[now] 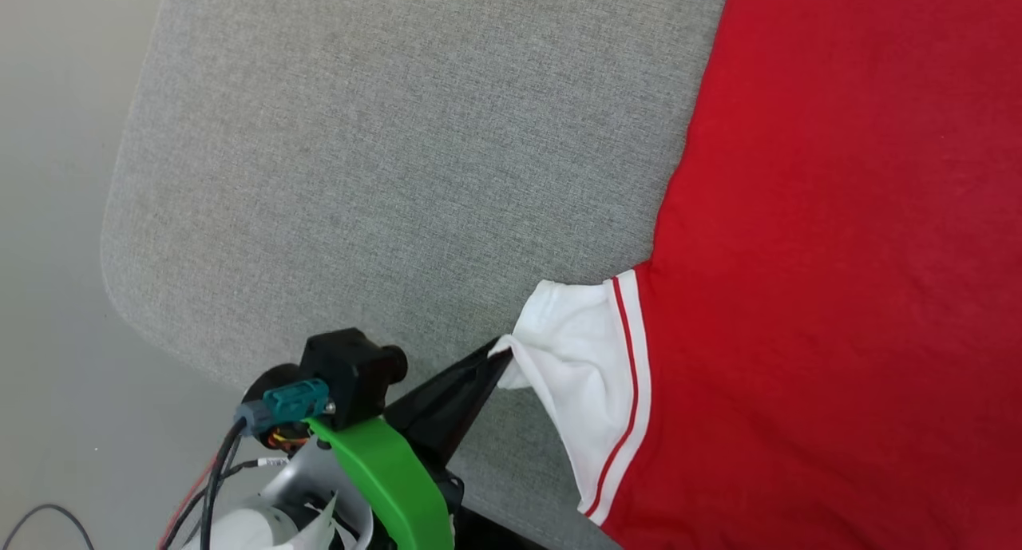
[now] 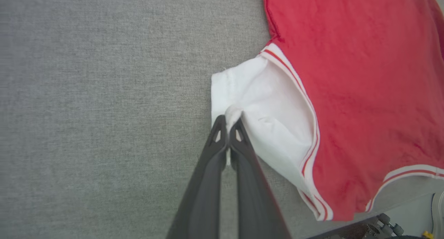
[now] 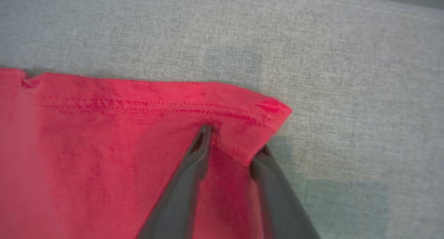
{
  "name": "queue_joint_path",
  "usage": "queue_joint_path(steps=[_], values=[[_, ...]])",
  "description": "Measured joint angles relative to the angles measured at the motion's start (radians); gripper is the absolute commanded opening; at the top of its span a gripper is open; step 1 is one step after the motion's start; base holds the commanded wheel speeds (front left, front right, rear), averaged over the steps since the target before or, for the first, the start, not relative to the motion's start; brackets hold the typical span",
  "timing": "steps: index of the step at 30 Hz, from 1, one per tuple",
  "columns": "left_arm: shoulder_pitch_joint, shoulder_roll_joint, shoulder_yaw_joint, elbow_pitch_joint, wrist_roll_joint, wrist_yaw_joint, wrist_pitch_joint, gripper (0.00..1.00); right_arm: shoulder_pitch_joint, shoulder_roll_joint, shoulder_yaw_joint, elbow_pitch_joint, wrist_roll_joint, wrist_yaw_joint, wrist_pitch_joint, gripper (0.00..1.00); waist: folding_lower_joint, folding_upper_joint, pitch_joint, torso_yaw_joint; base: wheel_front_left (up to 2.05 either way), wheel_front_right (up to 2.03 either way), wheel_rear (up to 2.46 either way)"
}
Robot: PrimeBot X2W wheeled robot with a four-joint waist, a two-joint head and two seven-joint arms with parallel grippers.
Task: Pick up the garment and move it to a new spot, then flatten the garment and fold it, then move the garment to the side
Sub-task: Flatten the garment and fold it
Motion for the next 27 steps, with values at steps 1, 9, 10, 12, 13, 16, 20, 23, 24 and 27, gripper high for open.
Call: queue_joint_path(steps=[1,9,10,12,13,16,20,23,24,27], values=[[-0.004,0.001,0.003,0.0,0.0,0.0,-0.001,0.0,0.002,-0.002,0.003,-0.002,0.0,0.0,0.002,0.0,0.0,0.0,-0.001,-0.001,0.0,0.0,0.0],[-0.01,0.002,0.005,0.009,-0.001,0.0,-0.004,0.0,0.05,0.001,0.011,-0.019,0.01,0.0,-0.005,0.0,0.0,0.0,-0.026,-0.009,0.0,0.0,0.0],[-0.009,0.002,0.006,0.012,-0.002,0.001,-0.004,0.0,0.06,0.003,0.013,-0.018,0.011,0.0,-0.01,0.0,0.0,0.0,-0.032,-0.012,0.0,0.0,0.0],[-0.009,0.0,0.009,0.015,-0.016,0.001,-0.006,0.0,0.081,0.008,0.012,-0.017,0.017,0.0,-0.022,0.0,0.0,0.0,-0.045,-0.017,0.0,0.0,0.0],[-0.007,-0.002,0.012,0.018,-0.038,0.001,-0.011,0.0,0.095,0.012,0.012,-0.014,0.021,0.0,-0.029,0.0,0.0,0.0,-0.053,-0.021,0.0,0.0,0.0],[-0.004,0.003,0.02,0.034,-0.046,0.002,-0.013,0.0,0.148,0.02,0.012,-0.014,0.023,0.0,-0.042,0.0,0.0,0.0,-0.083,-0.034,0.0,0.0,0.0],[0.005,0.006,0.034,0.052,-0.061,0.006,-0.013,0.0,0.235,0.035,0.005,-0.017,0.035,0.0,-0.057,0.0,0.0,0.0,-0.132,-0.06,0.0,0.0,0.0],[0.015,0.012,0.039,0.061,-0.064,0.011,-0.013,0.0,0.304,0.054,-0.016,-0.018,0.045,0.0,-0.064,0.0,0.0,0.0,-0.173,-0.083,0.0,0.0,0.0],[0.017,0.015,0.04,0.066,-0.066,0.014,-0.013,0.0,0.327,0.057,-0.016,-0.022,0.045,0.0,-0.067,0.0,0.0,0.0,-0.185,-0.089,0.0,0.0,0.0],[0.038,0.022,0.042,0.083,-0.081,0.023,-0.013,0.0,0.418,0.067,-0.019,-0.029,0.071,0.0,-0.079,0.0,-0.0001,0.0,-0.234,-0.115,0.0,0.0,0.0]])
